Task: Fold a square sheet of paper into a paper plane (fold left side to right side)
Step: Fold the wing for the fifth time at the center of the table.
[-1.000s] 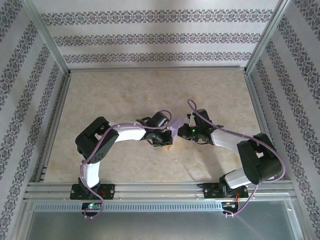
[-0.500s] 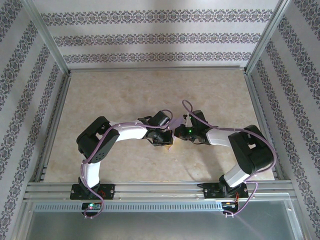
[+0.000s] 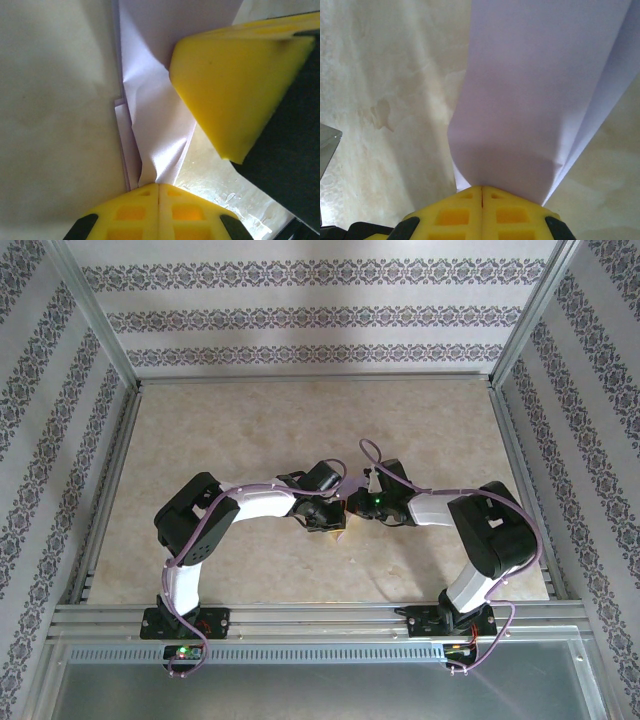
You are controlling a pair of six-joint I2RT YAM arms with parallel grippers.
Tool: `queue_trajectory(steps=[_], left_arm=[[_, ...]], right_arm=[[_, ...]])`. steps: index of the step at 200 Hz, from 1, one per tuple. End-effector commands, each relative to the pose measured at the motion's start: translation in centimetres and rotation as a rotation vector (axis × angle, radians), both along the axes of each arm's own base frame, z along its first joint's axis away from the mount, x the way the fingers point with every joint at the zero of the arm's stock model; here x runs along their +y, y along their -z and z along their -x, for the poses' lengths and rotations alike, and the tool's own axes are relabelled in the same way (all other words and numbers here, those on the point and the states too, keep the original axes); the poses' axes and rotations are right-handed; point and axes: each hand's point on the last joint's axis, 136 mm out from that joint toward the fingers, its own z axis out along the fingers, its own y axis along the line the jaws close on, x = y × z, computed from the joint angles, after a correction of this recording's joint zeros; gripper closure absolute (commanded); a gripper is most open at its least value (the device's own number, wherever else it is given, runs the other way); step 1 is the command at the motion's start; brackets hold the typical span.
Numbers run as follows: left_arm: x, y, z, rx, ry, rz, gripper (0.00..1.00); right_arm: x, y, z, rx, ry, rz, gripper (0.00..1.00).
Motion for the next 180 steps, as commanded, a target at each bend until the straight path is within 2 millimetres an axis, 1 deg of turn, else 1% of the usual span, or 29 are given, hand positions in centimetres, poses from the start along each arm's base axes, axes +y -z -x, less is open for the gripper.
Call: queue_trajectory(steps=[1,56,121,146,180], left_arm=[[4.6,4.9,2.5,0.086,-0.004,-0.244,1.00],[4.8,5.2,2.7,0.096,0.002,-0.260,1.00],[4.8,5.4,2.7,0.104,0.007,-0.262,1.00],[4.8,5.4,2.8,0.107,0.009,-0.261,1.00],[4.8,5.3,2.8,0.104,0.011,-0.260,1.00]], right_arm=[[-1.0,0.2,-1.5,-0.037,0.016,0.036,1.00],[-2.4,0.7,-2.9,-0.020,0.041,0.042,1.00],[-4.1,0.3,-5.5,-0.026,0.083,0.037,1.00],[-4.7,0.6,-6.4,0.001,0.090,0.041,1.00],[-5.8,0.6,-7.6,0.013,0.112,0.039,1.00]])
